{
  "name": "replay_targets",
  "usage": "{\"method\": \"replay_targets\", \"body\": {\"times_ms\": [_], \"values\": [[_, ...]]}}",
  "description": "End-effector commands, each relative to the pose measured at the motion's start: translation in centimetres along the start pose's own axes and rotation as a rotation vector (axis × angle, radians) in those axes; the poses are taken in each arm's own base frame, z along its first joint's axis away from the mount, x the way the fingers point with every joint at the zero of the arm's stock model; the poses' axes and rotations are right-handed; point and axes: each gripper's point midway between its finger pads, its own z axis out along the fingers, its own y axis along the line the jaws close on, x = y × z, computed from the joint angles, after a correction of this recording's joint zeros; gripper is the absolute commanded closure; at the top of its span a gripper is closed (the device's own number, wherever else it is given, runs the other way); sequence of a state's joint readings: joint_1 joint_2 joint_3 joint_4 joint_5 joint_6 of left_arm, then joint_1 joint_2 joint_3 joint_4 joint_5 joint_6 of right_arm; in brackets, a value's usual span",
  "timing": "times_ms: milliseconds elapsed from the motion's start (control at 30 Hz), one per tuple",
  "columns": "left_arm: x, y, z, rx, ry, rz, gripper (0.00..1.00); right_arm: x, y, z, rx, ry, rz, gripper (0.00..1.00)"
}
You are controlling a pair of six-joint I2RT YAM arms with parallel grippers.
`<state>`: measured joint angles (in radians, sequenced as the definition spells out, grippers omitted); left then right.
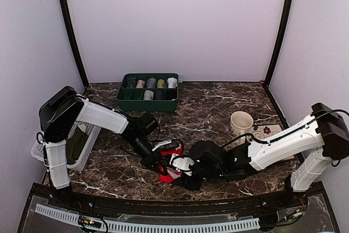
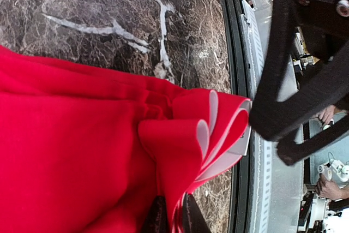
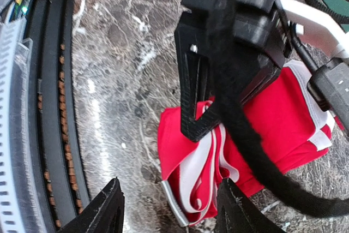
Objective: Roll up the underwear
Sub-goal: Roll the underwear at the center of the board.
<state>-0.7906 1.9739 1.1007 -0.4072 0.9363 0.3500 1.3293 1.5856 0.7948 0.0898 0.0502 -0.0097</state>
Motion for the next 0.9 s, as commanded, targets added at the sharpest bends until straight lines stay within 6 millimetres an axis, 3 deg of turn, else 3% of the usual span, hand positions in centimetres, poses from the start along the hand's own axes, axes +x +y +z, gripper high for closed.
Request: {"method": "replay_targets", "body": {"times_ms": [0,267,500,700,867], "values": [[0.4,-0.3,-0.1,0.035,0.016,-0.057,0.99,-0.8,-0.5,0.8,0.044,-0.032,-0.075,0.43],[0.4,-0.1,-0.2,0.035,0.016,-0.059,0.98,1.5,-0.8,2.0,0.061,0.005,-0.09,0.46],[0.4,0.2,-0.4,0.022,0.014,-0.055,0.94,2.6,-1.3,2.9,0.022,0.026,-0.031,0.79],[-0.4,0.6,-2.0,-0.025,-0.032,-0.035,0.75,3.1,-1.6,3.1,-0.062,0.046,0.052,0.99],[-1.9,0.7,-6.0,-0.136,-0.152,0.006,0.58,2.7,-0.9,3.6,-0.175,0.056,0.153,1.0]]}}
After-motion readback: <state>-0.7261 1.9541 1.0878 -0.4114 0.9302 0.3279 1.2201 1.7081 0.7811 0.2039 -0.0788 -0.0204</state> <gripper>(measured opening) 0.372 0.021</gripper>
